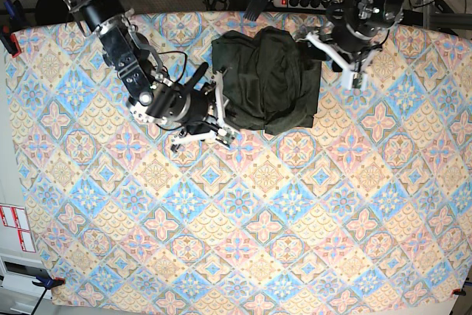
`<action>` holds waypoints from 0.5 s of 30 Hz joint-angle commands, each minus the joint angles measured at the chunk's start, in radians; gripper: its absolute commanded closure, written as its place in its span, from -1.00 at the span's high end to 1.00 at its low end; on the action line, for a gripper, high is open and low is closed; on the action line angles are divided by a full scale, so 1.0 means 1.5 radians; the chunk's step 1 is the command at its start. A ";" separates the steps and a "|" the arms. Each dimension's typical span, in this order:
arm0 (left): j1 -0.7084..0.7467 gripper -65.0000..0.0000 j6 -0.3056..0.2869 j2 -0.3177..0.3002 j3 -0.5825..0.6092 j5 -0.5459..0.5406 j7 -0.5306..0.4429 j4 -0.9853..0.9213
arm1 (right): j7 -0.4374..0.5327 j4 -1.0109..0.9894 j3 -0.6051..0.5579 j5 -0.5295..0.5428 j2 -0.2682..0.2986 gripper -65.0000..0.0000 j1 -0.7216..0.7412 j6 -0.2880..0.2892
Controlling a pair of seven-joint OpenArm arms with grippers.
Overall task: Fold the T-shirt properly
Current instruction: 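Lower the left gripper onto the bundle and pinch its edge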
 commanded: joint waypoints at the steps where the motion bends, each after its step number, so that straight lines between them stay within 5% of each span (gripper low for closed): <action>1: -0.005 0.15 0.000 -0.004 0.010 -0.001 -0.011 0.012 | 0.015 0.016 0.020 0.002 0.000 -0.65 0.009 -0.002; 15: -0.086 0.15 0.006 -0.004 0.098 -0.001 -0.015 -0.107 | 0.046 0.016 0.071 0.003 0.000 -0.65 -0.023 -0.002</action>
